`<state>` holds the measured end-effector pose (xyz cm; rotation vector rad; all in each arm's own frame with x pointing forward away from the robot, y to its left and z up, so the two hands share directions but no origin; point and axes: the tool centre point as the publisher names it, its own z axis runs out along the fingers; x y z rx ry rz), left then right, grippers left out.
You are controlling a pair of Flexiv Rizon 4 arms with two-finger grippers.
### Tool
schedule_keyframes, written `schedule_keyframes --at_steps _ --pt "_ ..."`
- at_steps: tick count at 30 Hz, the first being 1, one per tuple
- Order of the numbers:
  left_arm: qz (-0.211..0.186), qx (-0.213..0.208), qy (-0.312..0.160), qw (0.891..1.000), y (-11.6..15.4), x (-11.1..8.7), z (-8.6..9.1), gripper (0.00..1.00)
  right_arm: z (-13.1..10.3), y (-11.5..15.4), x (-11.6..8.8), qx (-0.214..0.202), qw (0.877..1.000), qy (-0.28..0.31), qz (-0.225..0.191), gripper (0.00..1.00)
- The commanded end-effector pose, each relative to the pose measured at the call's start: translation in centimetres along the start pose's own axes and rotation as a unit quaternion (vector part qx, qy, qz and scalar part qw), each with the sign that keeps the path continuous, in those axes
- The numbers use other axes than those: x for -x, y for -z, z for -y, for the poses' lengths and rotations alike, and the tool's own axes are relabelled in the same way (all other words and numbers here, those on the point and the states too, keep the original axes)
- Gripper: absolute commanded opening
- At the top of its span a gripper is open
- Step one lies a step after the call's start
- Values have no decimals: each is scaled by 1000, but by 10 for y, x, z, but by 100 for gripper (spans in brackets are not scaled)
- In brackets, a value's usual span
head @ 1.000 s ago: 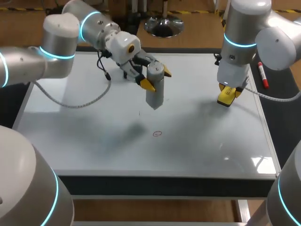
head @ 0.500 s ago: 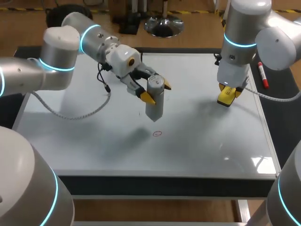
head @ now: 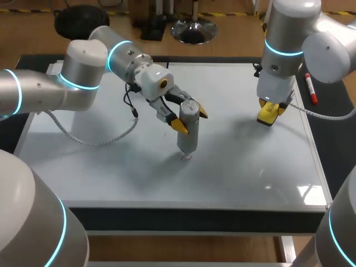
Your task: Pick up the inspection probe, press it on each red-marked spot on the whiteboard one by one, put down the probe, pick up the eraser, and wipe off all the red marks.
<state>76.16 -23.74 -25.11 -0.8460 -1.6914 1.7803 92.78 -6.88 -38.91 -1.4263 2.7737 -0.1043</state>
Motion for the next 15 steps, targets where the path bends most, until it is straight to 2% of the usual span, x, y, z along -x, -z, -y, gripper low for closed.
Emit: schedule_keyframes --at_steps 1,15 --pt "-10 -9 2 1000 -1 6 -7 0 1 1 -1 -1 1000 1 -1 0" --pt "-14 -8 19 1000 -8 2 -24 0 1 1 -1 -1 1000 1 -1 0"
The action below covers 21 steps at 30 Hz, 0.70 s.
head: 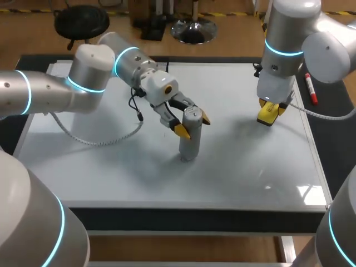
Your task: Pick up the inspection probe, press it on each red-marked spot on the whiteboard one by one, put down the probe, pick up the eraser, and wipe off all the red marks.
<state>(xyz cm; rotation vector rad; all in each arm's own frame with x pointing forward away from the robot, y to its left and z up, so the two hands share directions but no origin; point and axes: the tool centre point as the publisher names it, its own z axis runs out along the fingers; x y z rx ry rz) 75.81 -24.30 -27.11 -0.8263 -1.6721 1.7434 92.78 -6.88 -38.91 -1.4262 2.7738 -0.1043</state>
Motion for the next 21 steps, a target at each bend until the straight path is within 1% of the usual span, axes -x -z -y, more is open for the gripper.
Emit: schedule_keyframes --at_steps 1,7,16,21 --pt "-2 -4 2 1000 -3 2 -4 0 1 1 -1 -1 1000 1 -1 0" --pt "1 9 7 1000 -1 2 -7 0 1 1 -1 -1 1000 1 -1 0" --pt "12 13 8 1000 6 0 -12 0 1 1 -1 -1 1000 1 -1 0" --pt "12 28 13 999 8 0 -12 0 1 1 -1 -1 1000 1 -1 0"
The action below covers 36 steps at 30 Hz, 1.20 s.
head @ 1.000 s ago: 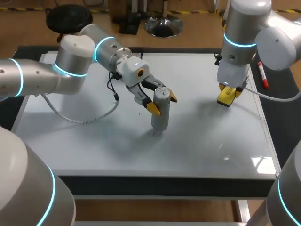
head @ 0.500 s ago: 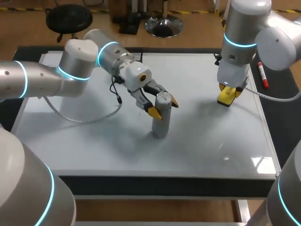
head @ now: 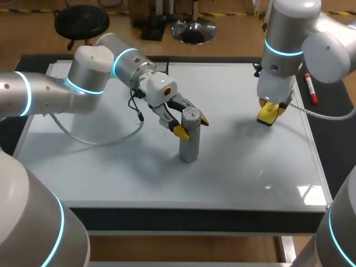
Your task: Pick up the inspection probe, press it on each red-marked spot on the whiteboard one by one, put down the probe, pick up the eraser, and wipe off all the red marks.
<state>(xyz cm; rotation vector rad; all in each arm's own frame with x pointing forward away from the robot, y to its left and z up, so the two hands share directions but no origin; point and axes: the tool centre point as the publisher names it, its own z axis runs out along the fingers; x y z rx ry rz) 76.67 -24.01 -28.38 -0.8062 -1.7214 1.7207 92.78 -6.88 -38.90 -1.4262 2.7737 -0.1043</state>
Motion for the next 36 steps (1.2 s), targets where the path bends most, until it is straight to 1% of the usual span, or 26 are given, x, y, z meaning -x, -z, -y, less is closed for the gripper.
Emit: schedule_keyframes --at_steps 1,6,13,21,36 --pt "1 16 4 1000 -1 -3 0 0 1 1 -1 -1 1000 1 -1 0" --pt "5 37 7 999 0 -4 -3 0 1 1 -1 -1 1000 1 -1 0" --pt "6 55 17 998 1 -3 -7 0 1 1 -1 -1 1000 1 -1 0" --pt "8 58 17 998 2 -2 -9 0 1 1 -1 -1 1000 1 -1 0" --pt "6 58 16 998 4 1 -8 0 1 1 -1 -1 1000 1 -1 0"
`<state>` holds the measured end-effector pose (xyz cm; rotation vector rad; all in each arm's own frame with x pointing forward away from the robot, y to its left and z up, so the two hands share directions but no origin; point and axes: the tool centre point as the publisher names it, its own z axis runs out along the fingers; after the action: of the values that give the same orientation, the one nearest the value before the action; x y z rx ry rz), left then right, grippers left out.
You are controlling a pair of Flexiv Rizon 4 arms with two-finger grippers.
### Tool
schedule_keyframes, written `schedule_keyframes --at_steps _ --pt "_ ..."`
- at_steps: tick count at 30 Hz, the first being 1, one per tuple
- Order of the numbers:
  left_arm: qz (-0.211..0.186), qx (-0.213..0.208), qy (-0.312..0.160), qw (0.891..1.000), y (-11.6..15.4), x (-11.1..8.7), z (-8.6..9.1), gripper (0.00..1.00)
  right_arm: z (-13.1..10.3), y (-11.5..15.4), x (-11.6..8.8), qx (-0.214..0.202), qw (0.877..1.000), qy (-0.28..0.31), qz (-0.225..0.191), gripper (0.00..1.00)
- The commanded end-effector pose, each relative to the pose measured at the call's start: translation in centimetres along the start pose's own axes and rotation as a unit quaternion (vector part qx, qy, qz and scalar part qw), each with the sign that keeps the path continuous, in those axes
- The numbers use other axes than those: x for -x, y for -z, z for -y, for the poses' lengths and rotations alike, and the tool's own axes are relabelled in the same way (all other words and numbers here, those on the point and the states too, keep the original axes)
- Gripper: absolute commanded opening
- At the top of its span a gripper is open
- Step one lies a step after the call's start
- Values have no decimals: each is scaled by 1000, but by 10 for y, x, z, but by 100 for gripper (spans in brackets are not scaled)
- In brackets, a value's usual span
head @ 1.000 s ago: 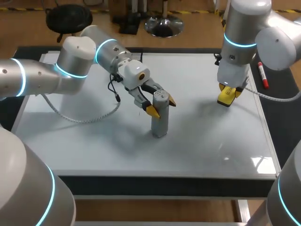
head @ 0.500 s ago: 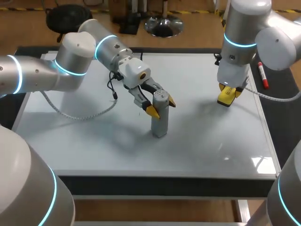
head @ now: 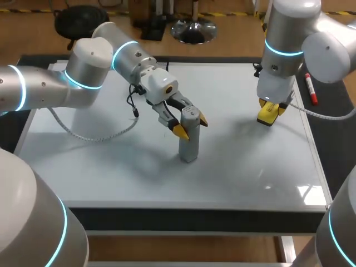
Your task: Pick up the inspection probe, press it on each red-marked spot on the whiteboard one by one, put down the probe, pick up the eraser, and wipe off all the red marks.
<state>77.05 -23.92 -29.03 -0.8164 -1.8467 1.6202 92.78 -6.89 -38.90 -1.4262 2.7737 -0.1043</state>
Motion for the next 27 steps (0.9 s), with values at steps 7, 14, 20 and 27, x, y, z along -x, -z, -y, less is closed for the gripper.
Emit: schedule_keyframes --at_steps 7,14,20,27 --pt "0 -3 -3 1000 3 0 4 0 1 1 -1 -1 1000 1 -1 0" --pt "5 -7 -13 1000 16 -2 22 0 1 1 -1 -1 1000 1 -1 0" --pt "11 -10 -16 1000 36 -6 31 0 1 1 -1 -1 1000 1 -1 0" --pt "0 -6 -26 1000 69 -15 43 0 1 1 -1 -1 1000 1 -1 0"
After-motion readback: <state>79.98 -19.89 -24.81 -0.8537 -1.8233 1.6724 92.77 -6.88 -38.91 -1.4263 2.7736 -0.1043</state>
